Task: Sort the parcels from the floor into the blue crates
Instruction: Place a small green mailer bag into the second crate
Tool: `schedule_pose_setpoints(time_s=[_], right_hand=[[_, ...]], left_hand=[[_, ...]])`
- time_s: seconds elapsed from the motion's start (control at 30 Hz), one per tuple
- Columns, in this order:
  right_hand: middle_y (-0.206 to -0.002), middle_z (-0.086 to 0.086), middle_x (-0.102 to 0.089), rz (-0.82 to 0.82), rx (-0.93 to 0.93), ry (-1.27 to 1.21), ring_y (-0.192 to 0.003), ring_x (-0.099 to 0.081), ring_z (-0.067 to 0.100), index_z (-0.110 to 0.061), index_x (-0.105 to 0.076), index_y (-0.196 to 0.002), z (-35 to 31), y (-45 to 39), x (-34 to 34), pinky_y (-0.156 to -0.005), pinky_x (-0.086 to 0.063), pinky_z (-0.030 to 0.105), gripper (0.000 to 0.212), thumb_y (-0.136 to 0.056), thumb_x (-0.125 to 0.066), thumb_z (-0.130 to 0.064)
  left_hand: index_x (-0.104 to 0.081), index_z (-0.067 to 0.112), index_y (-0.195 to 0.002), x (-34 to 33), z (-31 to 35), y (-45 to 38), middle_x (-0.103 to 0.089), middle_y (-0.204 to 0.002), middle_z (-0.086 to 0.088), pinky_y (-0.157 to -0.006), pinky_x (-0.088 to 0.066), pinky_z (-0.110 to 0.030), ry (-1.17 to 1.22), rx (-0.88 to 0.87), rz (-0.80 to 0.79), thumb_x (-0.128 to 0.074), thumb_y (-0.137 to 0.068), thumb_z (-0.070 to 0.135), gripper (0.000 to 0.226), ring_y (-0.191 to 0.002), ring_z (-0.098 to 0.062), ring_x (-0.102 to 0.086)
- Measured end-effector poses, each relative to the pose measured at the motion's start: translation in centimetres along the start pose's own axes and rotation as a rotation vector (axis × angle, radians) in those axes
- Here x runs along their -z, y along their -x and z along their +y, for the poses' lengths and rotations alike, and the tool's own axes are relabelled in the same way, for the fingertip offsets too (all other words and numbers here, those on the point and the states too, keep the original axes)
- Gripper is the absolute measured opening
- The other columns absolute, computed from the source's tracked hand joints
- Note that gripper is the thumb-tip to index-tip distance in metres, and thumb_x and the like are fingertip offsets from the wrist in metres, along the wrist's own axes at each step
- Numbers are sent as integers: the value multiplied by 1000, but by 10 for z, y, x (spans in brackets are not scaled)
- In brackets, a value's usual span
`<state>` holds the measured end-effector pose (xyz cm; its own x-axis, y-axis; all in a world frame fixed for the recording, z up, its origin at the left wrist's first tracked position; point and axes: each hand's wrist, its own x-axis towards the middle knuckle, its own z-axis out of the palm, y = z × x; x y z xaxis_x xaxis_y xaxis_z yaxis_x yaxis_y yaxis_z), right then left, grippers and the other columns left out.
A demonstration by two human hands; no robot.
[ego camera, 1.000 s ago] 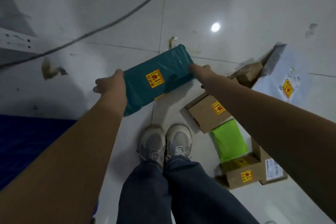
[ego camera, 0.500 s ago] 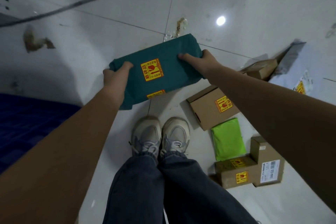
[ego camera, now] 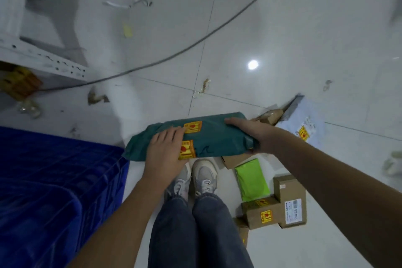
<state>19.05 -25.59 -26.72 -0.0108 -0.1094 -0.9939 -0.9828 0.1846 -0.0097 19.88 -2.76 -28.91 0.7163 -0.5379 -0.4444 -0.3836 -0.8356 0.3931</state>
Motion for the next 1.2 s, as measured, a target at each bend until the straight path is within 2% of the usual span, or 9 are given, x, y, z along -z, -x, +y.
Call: schedule_pose_setpoints(time_s=[0.1, 0.23, 0.27, 0.33, 0.43, 0.7, 0.97, 1.1, 1.2], right_hand=[[-84, 10, -63, -35, 144, -357, -76, -59, 22, -16, -47, -116, 9, 36, 13, -68, -45, 30, 43, -93, -40, -51], [-110, 4, -64, -37, 284, -15, -109, -59, 23, -21, -50, -126, 32, 93, -1, -98, -47, 44, 63, -81, -50, -66], [-115, 3, -65, -84, 315, 29, -110, -60, 22, -21, -54, -125, 37, 113, -9, -99, -47, 45, 68, -75, -55, -68], [-116, 4, -67, -148, 392, -3, -105, -65, 22, -21, -56, -122, 42, 159, -23, -94, -50, 40, 55, -81, -58, -57], [-113, 2, -68, -127, 530, -34, -99, -67, 18, -20, -52, -122, 47, 230, -40, -91, -53, 37, 43, -86, -62, -42], [-106, -2, -69, -23, 808, 31, -93, -68, 12, -19, -54, -116, 60, 386, -66, -77, -56, 26, 37, -87, -61, -40], [-97, -3, -72, -149, 886, 231, -81, -71, 9, -23, -58, -107, 97, 464, -108, -65, -56, 20, 26, -85, -63, -37], [-94, -1, -74, -229, 857, 367, -80, -73, 11, -22, -60, -109, 124, 472, -151, -68, -59, 27, 32, -82, -65, -37], [-91, -2, -75, -281, 846, 482, -75, -73, 9, -23, -60, -108, 140, 475, -190, -63, -58, 22, 30, -82, -66, -38]], left_hand=[[-51, 18, -117, 34, 19, 17, -64, -100, 3, -75, -50, -34, 359, 229, -16, -74, -74, 41, 53, -88, -23, -63], [-52, 22, -108, 88, 44, 40, -65, -96, 10, -65, -48, -17, 1151, 572, -13, -67, -84, 29, 30, -93, -15, -64], [-55, 22, -109, 105, 50, 50, -67, -99, 7, -66, -49, -18, 1262, 607, 5, -67, -84, 30, 29, -91, -13, -65], [-59, 23, -111, 142, 65, 73, -69, -103, 2, -73, -53, -27, 1406, 639, 48, -65, -84, 34, 30, -91, -14, -67], [-60, 24, -112, 193, 87, 110, -71, -104, 0, -82, -54, -34, 1517, 643, 119, -64, -86, 32, 28, -93, -17, -68], [-61, 24, -113, 310, 128, 216, -70, -109, -2, -91, -53, -42, 1614, 652, 295, -64, -85, 36, 31, -99, -22, -67], [-59, 30, -115, 336, 142, 337, -69, -109, 4, -90, -53, -42, 1736, 739, 570, -64, -83, 38, 33, -97, -17, -67], [-52, 32, -130, 325, 128, 392, -60, -126, 7, -102, -44, -45, 1795, 918, 709, -60, -67, 73, 75, -115, -19, -59], [-57, 27, -118, 315, 108, 428, -66, -108, 8, -82, -52, -31, 1859, 989, 812, -53, -86, 52, 41, -97, -12, -64]])
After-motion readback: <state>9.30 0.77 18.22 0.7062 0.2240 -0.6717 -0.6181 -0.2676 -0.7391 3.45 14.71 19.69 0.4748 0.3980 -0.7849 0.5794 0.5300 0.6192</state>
